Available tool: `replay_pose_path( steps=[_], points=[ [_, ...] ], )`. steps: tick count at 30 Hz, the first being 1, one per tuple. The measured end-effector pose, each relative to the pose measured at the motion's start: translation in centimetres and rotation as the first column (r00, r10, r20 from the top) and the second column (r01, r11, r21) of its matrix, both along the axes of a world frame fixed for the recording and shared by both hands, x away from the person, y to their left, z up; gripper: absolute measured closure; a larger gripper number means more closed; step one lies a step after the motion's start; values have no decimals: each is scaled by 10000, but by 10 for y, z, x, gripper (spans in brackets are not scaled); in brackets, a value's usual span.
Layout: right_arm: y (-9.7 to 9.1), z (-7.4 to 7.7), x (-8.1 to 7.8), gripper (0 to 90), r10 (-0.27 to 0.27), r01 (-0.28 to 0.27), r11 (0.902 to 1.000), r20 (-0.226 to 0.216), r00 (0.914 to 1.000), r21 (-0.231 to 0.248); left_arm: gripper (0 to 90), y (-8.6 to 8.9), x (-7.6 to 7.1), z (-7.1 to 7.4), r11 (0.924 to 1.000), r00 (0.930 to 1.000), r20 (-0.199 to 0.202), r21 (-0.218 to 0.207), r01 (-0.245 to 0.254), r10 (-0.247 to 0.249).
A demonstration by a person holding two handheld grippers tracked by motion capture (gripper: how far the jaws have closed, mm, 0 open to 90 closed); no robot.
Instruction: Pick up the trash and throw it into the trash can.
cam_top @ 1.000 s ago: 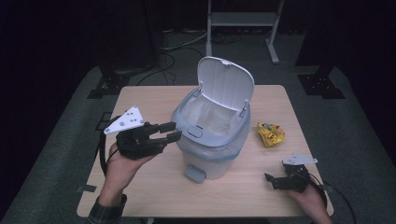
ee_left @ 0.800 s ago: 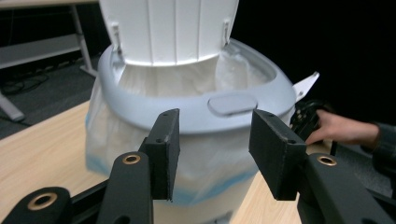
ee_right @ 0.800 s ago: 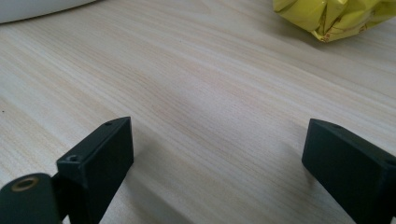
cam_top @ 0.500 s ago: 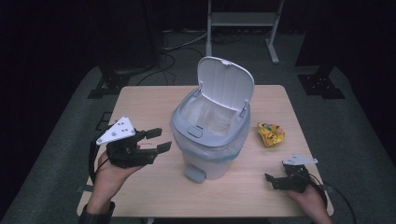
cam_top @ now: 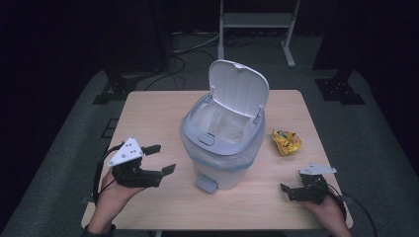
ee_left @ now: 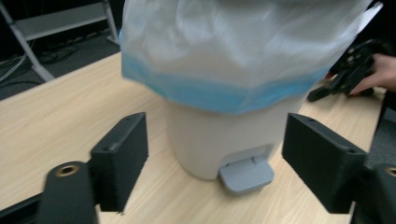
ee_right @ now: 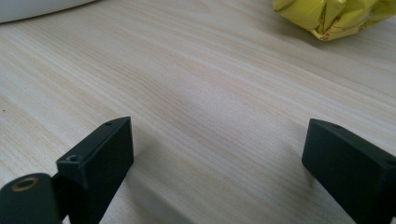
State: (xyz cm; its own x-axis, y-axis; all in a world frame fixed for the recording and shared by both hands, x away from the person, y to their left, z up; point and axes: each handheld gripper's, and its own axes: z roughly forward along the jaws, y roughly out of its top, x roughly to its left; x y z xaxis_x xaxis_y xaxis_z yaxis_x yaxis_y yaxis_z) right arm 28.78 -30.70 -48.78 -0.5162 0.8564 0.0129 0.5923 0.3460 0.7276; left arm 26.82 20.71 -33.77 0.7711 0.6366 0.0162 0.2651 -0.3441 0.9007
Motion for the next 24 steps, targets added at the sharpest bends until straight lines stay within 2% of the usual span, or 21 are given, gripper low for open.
replay_pose_path(
  steps=[6, 14, 24],
  points=[
    [0, 0, 0, 78, 2, -2, 10000, -1, 10000, 2, 115, 2, 4, -24, 9991, 9994, -42, 269, -336, 337],
    [0, 0, 0, 78, -7, 7, 10000, -6, 10000, 7, 48, 4, 15, -55, 9960, 9973, -444, 702, -551, 583],
    [-2, 0, 0, 78, 119, -119, 9999, 12, 9999, -23, 18, 1, 26, -87, 9890, 9947, -851, 1407, -460, 584]
  ],
)
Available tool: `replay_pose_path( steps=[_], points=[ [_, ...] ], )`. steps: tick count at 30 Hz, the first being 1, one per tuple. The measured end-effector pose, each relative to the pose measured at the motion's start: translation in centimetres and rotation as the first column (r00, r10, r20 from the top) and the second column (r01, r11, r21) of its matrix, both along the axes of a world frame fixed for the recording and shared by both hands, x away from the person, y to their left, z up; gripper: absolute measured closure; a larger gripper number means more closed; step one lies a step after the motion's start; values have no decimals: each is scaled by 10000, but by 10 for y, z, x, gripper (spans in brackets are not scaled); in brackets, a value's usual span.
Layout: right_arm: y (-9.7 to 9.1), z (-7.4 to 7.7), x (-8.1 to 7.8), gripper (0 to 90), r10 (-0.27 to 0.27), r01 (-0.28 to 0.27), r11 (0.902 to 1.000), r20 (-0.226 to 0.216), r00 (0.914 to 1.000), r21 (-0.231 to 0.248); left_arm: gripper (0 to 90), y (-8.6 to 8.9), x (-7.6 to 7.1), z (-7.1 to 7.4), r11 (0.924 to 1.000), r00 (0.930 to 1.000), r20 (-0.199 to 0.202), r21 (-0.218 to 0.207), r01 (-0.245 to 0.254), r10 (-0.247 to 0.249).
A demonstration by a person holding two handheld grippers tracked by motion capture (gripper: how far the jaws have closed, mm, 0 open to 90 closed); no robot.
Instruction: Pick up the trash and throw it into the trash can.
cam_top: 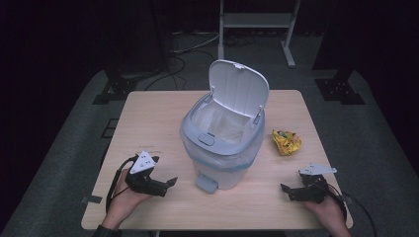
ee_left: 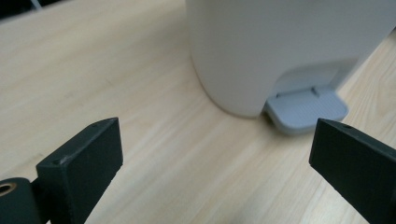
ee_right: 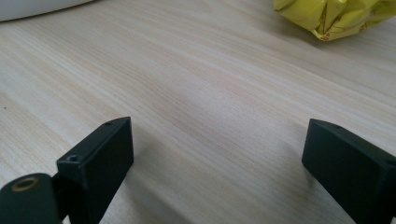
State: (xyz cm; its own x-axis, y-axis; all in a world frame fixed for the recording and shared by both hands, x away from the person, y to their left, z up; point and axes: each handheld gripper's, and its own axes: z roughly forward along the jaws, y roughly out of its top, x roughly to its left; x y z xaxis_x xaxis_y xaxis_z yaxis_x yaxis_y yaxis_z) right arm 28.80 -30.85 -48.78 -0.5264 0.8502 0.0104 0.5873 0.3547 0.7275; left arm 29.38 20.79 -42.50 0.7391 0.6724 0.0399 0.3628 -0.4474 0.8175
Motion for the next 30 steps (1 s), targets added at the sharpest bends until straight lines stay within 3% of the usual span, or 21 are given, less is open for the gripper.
replay_pose_path(
  steps=[6, 15, 25, 30],
  points=[
    [-1, 0, 0, 78, -50, 50, 10000, 13, 10000, 15, 0, -3, 3, -16, 9989, 9990, -432, 456, 123, -103],
    [-3, 1, 1, 78, -140, 139, 9999, -28, 9999, -95, 0, -1, 8, -36, 9931, 9976, -693, 1167, 59, 22],
    [-2, 9, 4, 79, -224, 226, 9995, 108, 9997, -222, 0, 3, 13, -49, 9909, 9949, -1003, 1345, 2, 134],
    [-3, 15, 6, 80, -391, 392, 9992, 154, 9991, -42, 0, 4, 14, -52, 9888, 9940, -1080, 1496, 4, 159]
  ],
)
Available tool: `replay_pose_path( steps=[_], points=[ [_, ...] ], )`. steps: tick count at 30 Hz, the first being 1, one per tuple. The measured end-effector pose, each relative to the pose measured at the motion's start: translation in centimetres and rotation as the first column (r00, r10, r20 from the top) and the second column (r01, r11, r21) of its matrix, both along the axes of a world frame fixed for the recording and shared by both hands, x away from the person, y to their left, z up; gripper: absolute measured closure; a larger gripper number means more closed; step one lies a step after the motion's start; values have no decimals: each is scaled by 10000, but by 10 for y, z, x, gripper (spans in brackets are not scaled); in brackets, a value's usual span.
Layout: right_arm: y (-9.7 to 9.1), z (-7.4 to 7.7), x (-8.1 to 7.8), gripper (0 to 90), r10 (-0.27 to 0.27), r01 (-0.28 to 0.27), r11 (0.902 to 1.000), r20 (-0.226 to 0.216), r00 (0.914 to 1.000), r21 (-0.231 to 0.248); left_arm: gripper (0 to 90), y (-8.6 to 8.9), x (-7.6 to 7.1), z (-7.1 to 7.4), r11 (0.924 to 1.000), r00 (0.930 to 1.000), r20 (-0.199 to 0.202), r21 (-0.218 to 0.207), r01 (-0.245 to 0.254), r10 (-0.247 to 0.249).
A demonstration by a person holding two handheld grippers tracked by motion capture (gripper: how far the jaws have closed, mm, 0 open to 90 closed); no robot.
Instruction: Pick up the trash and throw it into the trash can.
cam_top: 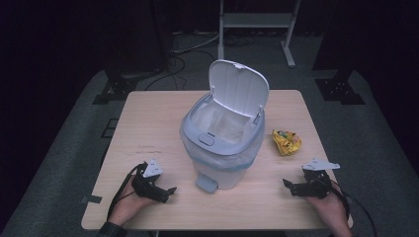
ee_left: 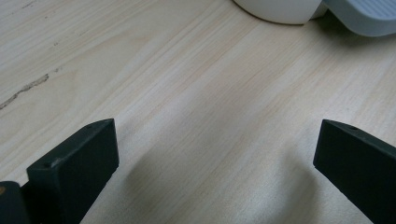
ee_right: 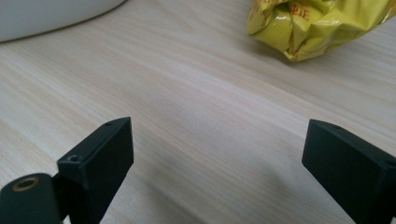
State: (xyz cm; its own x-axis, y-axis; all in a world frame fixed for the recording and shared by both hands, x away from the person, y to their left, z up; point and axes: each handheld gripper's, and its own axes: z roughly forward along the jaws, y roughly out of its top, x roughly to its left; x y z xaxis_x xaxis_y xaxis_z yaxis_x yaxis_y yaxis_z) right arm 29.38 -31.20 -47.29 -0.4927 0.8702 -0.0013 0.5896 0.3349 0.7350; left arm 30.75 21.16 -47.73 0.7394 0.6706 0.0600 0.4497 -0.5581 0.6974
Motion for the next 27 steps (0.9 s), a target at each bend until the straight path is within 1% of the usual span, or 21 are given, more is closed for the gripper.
replay_pose_path(
  steps=[3, 8, 10, 15, 19, 24, 27],
  points=[
    [-1, 3, 1, 80, -51, 51, 10000, 102, 9999, 49, 0, 1, 1, -3, 10000, 9999, -101, -14, 11, -12],
    [0, 7, 4, 80, -110, 108, 9999, 152, 9998, 105, 0, 3, 2, -5, 9994, 9997, -231, -341, -9, 1],
    [1, 9, 5, 81, -166, 163, 9998, 232, 9996, 122, 0, 4, 2, -6, 9990, 9998, -208, -452, 7, -16],
    [-1, 13, 8, 81, -311, 305, 9994, 302, 9991, 187, 0, 4, 2, -6, 9990, 9998, -207, -443, -12, 3],
    [-1, 17, 12, 81, -403, 397, 9991, 370, 9985, 166, 0, 4, -1, -7, 9987, 9996, -196, -460, -219, 211],
    [-1, 23, 15, 86, -517, 502, 9984, 592, 9969, 263, 0, 4, -1, -7, 9984, 9993, -197, -459, -316, 307],
    [-1, 27, 18, 86, -598, 576, 9977, 631, 9962, 362, 0, 4, -2, -7, 9981, 9990, -195, -463, -406, 397]
  ],
)
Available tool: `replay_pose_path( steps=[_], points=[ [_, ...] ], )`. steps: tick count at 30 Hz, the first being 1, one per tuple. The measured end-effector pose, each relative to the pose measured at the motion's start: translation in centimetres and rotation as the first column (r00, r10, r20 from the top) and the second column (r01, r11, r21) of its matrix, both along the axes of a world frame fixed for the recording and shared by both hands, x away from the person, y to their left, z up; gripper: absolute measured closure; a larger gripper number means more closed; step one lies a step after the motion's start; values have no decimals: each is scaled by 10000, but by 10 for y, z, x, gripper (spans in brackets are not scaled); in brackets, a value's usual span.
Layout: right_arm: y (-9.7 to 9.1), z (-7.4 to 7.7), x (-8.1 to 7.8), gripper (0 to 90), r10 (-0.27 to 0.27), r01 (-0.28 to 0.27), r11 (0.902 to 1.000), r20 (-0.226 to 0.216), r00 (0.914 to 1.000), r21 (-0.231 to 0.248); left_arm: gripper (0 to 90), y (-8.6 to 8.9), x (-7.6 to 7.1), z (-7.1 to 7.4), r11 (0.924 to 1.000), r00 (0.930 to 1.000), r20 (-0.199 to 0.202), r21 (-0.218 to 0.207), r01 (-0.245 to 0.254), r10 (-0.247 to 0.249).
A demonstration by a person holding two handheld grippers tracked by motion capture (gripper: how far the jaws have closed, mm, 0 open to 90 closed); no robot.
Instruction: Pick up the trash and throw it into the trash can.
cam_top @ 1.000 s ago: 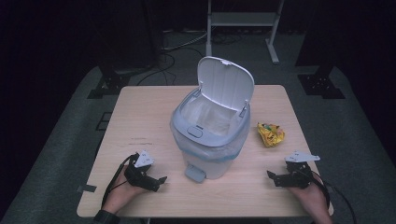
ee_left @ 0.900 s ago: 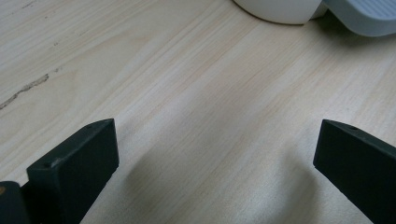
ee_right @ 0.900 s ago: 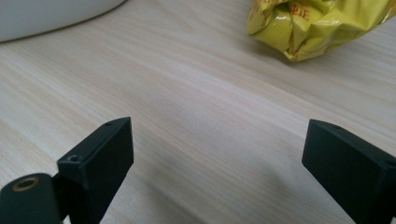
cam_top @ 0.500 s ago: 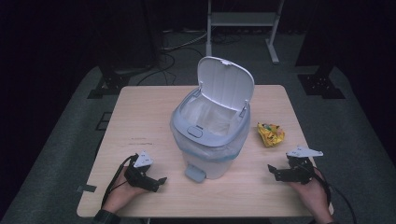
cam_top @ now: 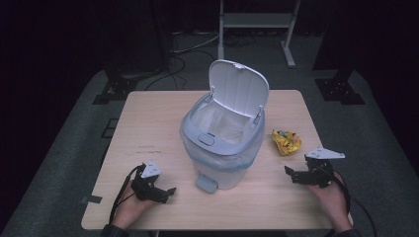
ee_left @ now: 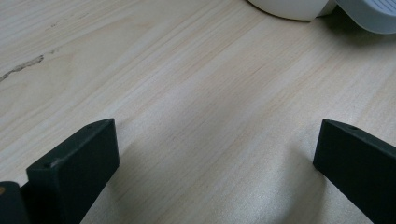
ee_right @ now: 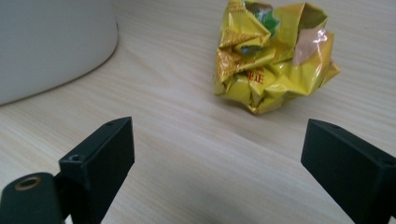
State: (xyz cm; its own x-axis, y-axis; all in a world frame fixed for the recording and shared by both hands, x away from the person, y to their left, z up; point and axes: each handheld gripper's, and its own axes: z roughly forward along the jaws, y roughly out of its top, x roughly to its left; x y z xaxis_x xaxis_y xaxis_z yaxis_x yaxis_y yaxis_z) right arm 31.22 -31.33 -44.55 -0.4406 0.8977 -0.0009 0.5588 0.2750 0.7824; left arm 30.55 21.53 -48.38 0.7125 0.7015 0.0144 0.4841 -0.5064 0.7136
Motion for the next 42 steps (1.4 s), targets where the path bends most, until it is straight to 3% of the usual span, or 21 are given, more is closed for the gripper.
replay_pose_path(
  steps=[2, 11, 23, 25, 30, 42],
  points=[
    [0, 3, 2, 135, -38, 37, 10000, 73, 10000, 85, 0, 0, 0, 0, 10000, 10000, 0, 2, -2, 2],
    [0, 13, 14, 153, -207, 198, 9989, 211, 9996, 431, 0, 0, 0, 0, 10000, 10000, 1, -2, -7, 7],
    [-3, 25, 37, 156, -292, 279, 9986, 282, 9992, 449, 0, 0, 0, 0, 10000, 10000, -14, 17, -6, 6],
    [-5, 27, 40, 203, -285, 261, 9981, 430, 9987, 549, 0, 0, 0, 0, 10000, 10000, -14, 17, -16, 16],
    [-7, 34, 50, 204, -358, 329, 9979, 525, 9980, 556, 0, 0, 0, 0, 10000, 10000, -15, 14, -33, 33],
    [-15, 37, 76, 283, -474, 431, 9962, 555, 9973, 754, 0, 0, 0, 0, 10000, 10000, -17, 15, -32, 32]
  ],
)
